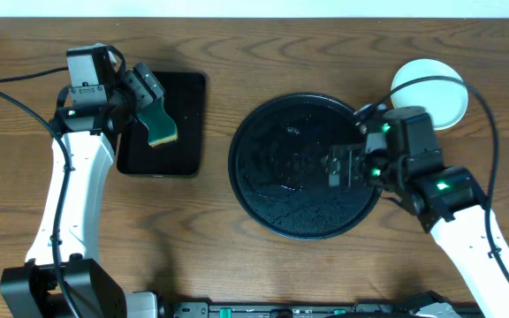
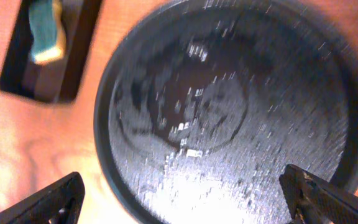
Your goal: Clean dirty plates on tray and stack at the side
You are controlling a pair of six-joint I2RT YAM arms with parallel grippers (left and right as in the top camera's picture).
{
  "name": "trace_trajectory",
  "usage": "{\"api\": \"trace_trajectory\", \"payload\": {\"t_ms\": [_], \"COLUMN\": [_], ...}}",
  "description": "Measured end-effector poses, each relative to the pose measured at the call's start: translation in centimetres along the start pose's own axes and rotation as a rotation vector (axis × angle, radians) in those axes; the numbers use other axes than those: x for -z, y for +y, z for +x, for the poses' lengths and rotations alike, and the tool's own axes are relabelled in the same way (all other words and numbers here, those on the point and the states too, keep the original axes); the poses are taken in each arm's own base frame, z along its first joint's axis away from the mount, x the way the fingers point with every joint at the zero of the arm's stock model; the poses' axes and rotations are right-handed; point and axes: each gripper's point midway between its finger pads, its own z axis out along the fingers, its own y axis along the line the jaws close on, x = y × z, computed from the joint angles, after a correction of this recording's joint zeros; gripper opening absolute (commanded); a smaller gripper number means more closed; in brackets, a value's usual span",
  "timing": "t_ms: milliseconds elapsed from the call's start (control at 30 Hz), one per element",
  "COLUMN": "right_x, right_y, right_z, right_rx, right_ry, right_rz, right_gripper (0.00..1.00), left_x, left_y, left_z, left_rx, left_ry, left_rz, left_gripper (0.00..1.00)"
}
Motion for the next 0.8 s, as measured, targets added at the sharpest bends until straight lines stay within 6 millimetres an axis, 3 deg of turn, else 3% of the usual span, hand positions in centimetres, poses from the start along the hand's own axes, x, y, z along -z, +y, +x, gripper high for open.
{"api": "trace_trajectory", "payload": {"t_ms": [100, 567, 800], "right_x": [-0.1, 0.0, 1.2], "right_y": [0.2, -0.7, -1.7], "right_z": [0.8, 0.0, 0.8], "right_rx": [0.029, 0.186, 0.228], "right_ry": [0.029, -0.004, -0.132], "right_rz": [-0.002, 0.052, 0.087], "right_gripper": [0.99, 0.99, 0.99], "left_x": [0.0, 0.0, 0.0], "left_y": [0.0, 0.0, 0.0], "left_z": [0.0, 0.0, 0.0], "left_rx": [0.000, 0.000, 0.000], "left_ry": [0.000, 0.000, 0.000], "left_rz": [0.000, 0.000, 0.000], "left_gripper": [0.92, 0.93, 0.92]}}
